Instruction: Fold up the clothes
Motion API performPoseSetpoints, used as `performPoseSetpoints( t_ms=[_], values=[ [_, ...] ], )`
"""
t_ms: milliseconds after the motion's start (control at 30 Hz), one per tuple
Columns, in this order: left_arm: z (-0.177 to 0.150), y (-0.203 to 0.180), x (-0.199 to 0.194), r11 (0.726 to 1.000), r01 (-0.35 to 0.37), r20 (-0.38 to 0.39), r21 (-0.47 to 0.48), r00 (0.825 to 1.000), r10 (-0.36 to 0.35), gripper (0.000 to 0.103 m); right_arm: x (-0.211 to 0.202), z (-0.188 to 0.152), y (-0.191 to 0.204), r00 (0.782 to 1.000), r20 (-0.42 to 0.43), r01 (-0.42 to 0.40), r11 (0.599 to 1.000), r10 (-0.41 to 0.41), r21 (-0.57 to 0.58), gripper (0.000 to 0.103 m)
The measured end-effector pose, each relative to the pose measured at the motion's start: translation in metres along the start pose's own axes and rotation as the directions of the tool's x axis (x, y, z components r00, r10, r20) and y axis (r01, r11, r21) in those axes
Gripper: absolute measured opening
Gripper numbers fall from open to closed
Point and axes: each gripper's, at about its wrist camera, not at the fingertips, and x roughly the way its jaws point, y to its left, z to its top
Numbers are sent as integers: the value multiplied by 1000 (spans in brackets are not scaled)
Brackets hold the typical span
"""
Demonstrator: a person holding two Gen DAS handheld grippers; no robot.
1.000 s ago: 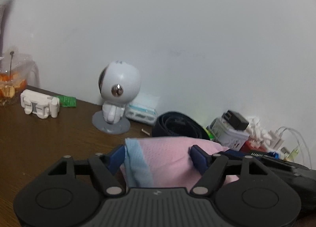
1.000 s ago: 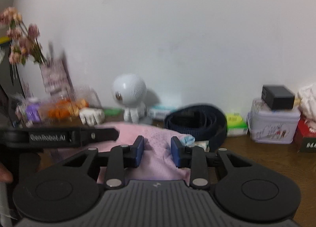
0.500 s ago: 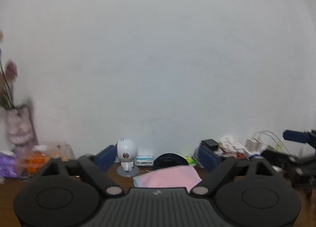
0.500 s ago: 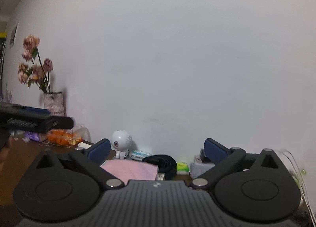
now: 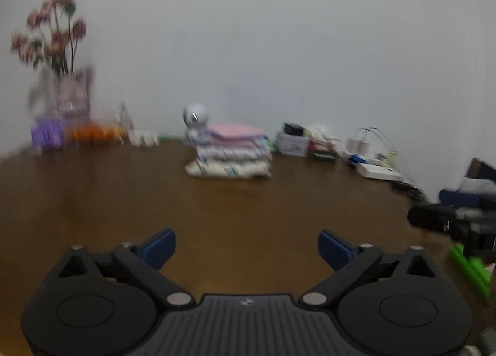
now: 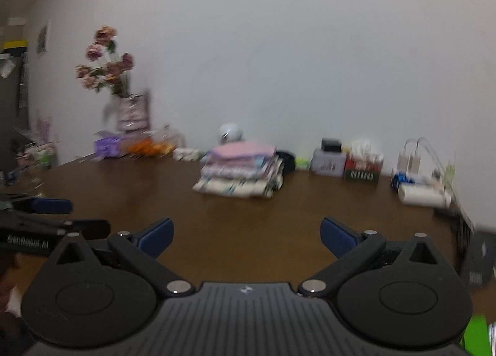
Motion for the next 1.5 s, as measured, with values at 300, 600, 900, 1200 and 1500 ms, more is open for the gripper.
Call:
performPoseSetpoints(
  t_ms=[300, 600, 900, 1200, 1500],
  values=[
    [-7, -10, 85, 993, -113, -124, 36, 985, 117, 103, 53, -46, -42, 970, -191, 189, 960, -150, 207, 103],
    [-22, -10, 114, 991, -128, -182, 31, 975, 131, 103, 76, -61, -45, 967, -220, 170, 971, -132, 167, 103],
    [-22, -17, 119, 990, -125, -195, 73, 971, 137, 103, 84, -61, -37, 949, -269, 207, 969, -166, 131, 103],
    [-23, -24, 123, 984, -128, -206, 121, 967, 151, 103, 88, -64, -30, 937, -320, 179, 979, -140, 97, 103],
    [-24, -29, 122, 984, -122, -205, 128, 968, 147, 103, 81, -70, -15, 929, -326, 210, 975, -177, 68, 103]
  ],
)
